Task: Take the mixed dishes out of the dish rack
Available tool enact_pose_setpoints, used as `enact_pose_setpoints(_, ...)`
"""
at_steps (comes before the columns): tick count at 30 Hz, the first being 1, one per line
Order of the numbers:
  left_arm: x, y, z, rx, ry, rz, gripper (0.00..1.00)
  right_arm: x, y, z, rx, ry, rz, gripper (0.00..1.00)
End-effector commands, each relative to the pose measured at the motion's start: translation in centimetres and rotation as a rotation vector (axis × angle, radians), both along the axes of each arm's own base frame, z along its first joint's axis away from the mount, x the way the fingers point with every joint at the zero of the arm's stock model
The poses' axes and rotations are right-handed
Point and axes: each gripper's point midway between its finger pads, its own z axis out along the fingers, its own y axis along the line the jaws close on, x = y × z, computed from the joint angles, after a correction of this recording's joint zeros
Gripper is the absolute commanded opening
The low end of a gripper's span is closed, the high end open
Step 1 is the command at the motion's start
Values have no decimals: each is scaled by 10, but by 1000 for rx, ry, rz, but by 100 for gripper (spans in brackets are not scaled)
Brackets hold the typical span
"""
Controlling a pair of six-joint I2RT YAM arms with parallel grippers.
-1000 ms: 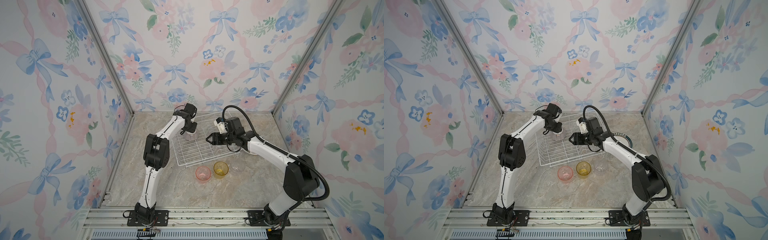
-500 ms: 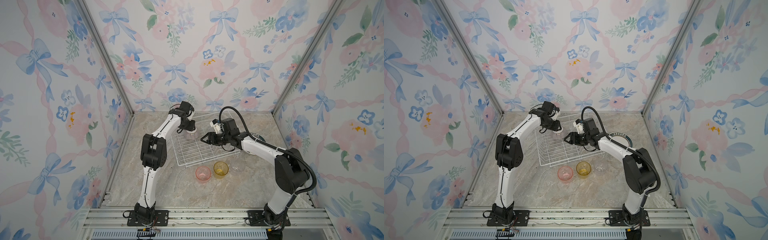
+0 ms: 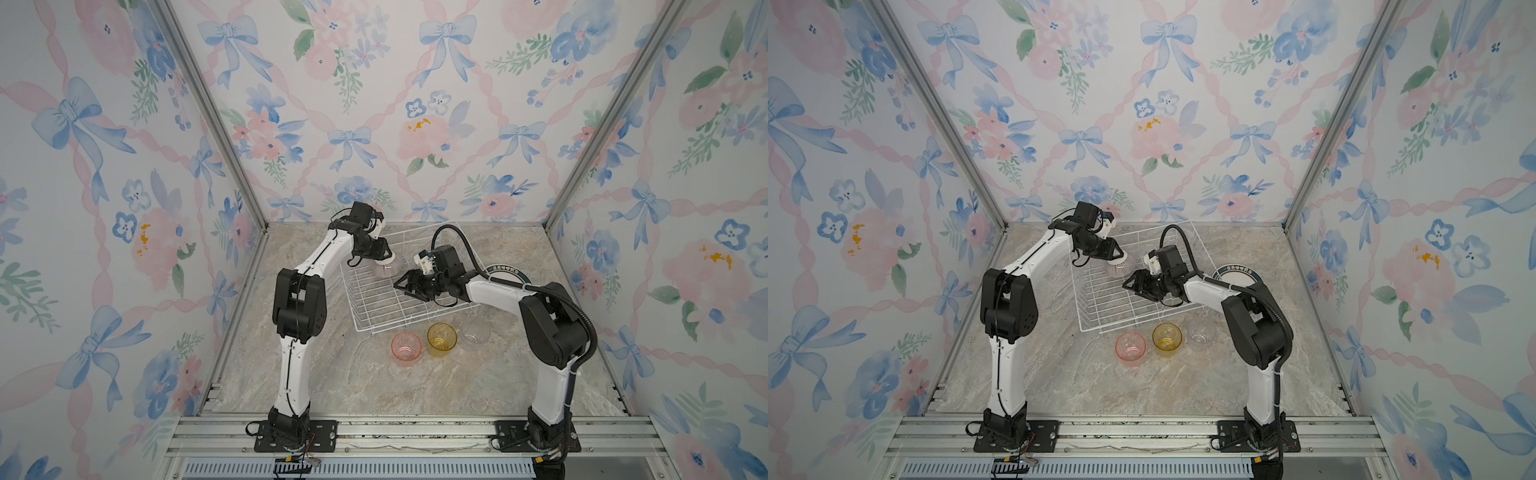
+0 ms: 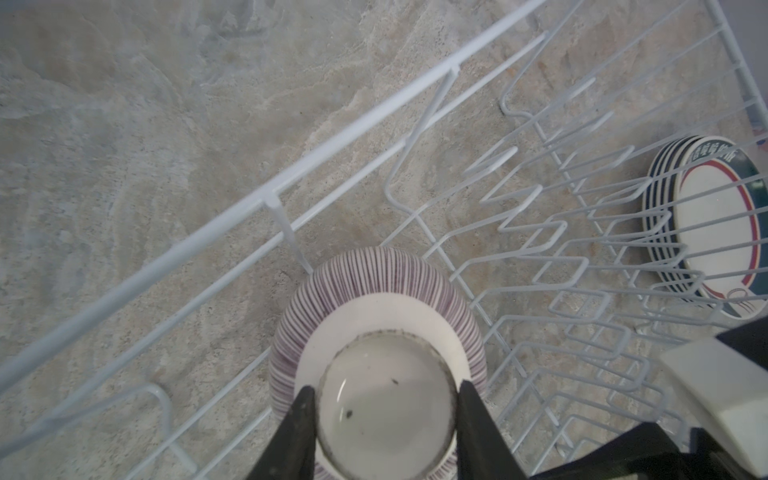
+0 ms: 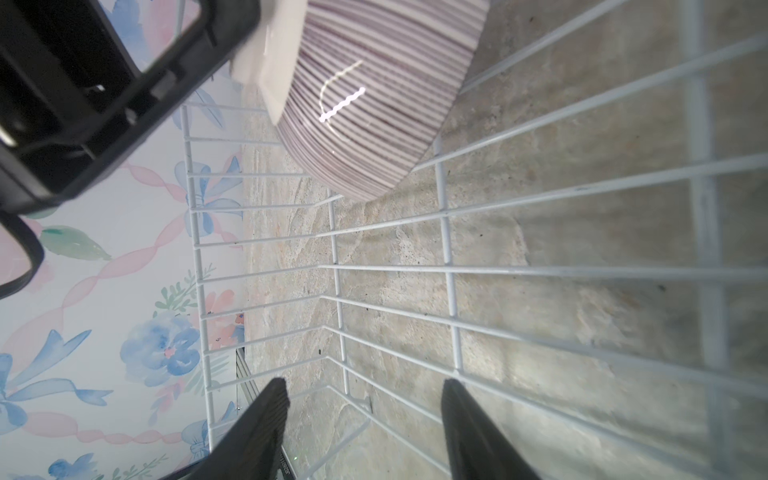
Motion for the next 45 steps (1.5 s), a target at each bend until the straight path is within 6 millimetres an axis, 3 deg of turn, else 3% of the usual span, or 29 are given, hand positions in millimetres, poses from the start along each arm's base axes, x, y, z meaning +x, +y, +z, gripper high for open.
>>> enact_pose_setpoints(1, 2, -8, 37, -108, -70, -14, 37, 17, 16, 14, 53, -56, -36, 62)
enact_pose_setpoints(17, -8, -12, 41, -238, -53, -37, 37, 56, 27, 5, 97, -168, -141, 63)
enact_pose_setpoints(28, -13, -9, 34, -254, -32, -28, 37, 58, 29, 50, 213, -343, -148, 59)
enact_pose_setpoints(34, -16, -8, 27, -255, -13, -25, 38, 59, 30, 57, 249, -360, -160, 53)
enact_pose_setpoints(40, -18, -6, 14, -250, 17, -16, 38, 63, 31, 63, 306, -375, -183, 39)
enact_pose_setpoints(45, -22, -6, 1, -249, 51, -12, 38, 67, 33, 63, 320, -383, -197, 38)
